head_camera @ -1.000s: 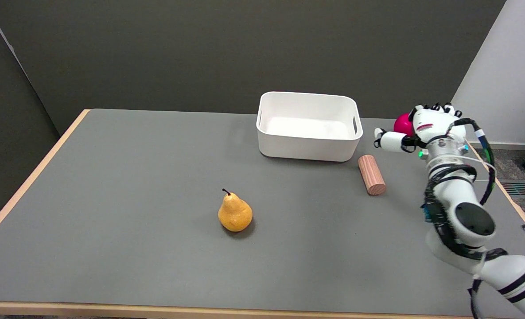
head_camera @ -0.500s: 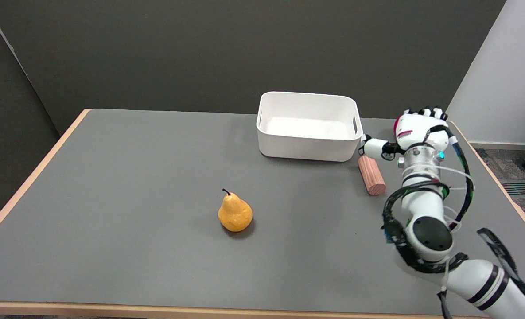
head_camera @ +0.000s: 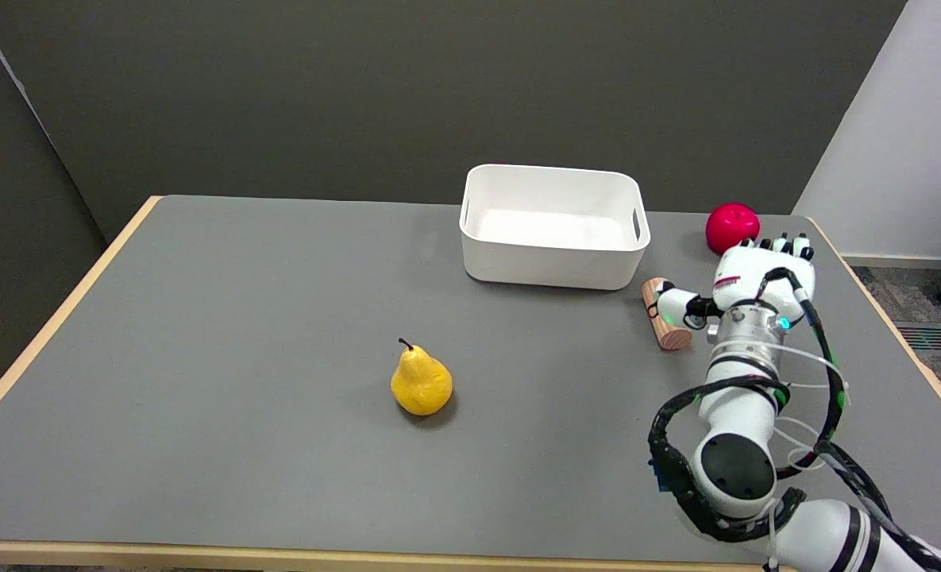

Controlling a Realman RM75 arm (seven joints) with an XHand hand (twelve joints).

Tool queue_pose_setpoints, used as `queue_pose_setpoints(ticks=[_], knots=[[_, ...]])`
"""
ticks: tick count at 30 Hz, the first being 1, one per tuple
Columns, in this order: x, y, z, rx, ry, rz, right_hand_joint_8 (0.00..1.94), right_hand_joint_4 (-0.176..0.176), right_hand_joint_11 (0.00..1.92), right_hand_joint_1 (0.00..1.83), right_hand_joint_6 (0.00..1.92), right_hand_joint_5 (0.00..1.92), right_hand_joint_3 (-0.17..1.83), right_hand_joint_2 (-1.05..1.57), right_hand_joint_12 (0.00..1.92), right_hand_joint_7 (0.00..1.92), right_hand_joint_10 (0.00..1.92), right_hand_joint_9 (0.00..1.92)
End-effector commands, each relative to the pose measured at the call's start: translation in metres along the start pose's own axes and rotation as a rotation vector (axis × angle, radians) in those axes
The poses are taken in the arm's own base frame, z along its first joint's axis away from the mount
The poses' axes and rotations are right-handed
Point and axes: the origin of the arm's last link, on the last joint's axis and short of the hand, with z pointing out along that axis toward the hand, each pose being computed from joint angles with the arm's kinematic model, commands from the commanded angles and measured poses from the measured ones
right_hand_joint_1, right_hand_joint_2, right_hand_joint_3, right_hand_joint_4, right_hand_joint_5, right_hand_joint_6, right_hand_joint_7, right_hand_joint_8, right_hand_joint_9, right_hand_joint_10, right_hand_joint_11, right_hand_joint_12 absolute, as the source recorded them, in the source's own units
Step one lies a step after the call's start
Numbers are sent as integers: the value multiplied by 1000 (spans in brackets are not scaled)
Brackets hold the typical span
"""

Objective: Pick up the wooden cylinder.

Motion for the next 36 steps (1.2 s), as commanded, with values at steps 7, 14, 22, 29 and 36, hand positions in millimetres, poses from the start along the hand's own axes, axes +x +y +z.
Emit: queue_pose_setpoints(ticks=[7,14,22,29,36], knots=[[-20,-17,10,59,-104,18,726,-176,102,263,871,389,747,625,1310,505,962,232],[-28,-23,22,83,-135,59,717,-176,102,261,861,383,741,627,1308,492,955,226],[-37,-26,35,98,-181,99,717,-176,99,261,866,382,740,630,1306,489,953,224],[-51,-27,42,100,-237,109,712,-176,85,262,856,374,735,632,1287,478,946,219],[-58,-26,47,96,-265,120,706,-176,79,271,843,367,733,634,1282,470,940,215]])
